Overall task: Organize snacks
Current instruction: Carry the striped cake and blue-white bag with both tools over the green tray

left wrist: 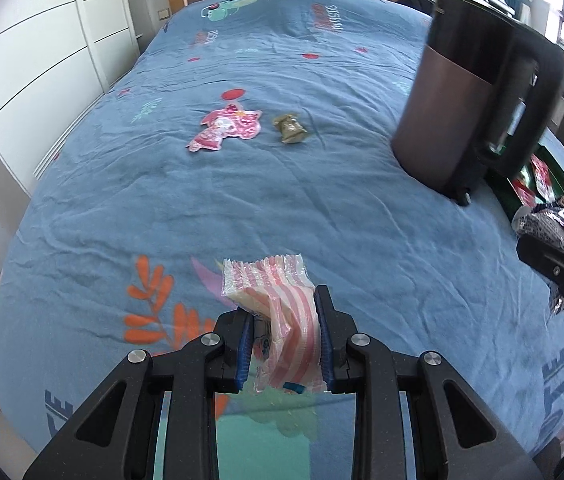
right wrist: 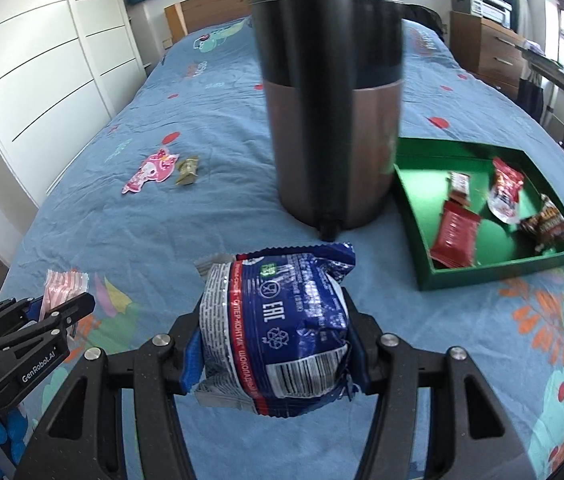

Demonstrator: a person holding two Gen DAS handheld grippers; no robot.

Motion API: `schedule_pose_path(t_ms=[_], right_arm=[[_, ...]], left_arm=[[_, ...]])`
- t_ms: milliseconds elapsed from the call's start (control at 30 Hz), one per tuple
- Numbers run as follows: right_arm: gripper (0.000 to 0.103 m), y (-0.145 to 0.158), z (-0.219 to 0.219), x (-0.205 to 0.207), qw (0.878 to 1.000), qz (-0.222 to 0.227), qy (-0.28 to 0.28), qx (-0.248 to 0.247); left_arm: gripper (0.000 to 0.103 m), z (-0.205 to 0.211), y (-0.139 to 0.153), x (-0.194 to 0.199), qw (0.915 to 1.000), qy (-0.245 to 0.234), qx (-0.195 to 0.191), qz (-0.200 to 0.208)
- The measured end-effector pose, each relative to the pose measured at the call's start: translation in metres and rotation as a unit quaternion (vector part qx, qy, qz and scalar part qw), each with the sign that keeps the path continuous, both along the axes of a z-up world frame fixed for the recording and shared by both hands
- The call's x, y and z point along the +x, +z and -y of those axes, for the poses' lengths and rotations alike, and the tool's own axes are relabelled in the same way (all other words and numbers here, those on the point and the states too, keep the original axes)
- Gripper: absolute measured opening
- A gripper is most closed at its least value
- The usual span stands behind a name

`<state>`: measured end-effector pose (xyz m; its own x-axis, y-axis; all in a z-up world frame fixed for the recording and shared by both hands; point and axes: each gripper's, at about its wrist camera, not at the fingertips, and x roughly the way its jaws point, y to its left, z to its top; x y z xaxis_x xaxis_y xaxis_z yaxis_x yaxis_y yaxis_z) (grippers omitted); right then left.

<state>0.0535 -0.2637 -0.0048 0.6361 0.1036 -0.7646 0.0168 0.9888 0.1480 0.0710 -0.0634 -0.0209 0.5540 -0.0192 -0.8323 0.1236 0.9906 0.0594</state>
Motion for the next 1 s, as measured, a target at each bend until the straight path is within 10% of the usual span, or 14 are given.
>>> schedule_pose_path(t_ms=[1000], right_arm=[[0.103,-0.001,0.171,-0.04,0.993,0.043,-0.112,0.016]], left_arm=[[0.024,0.172,-0.002,-0.031,0.9931,-0.115,0.022,-0.011]])
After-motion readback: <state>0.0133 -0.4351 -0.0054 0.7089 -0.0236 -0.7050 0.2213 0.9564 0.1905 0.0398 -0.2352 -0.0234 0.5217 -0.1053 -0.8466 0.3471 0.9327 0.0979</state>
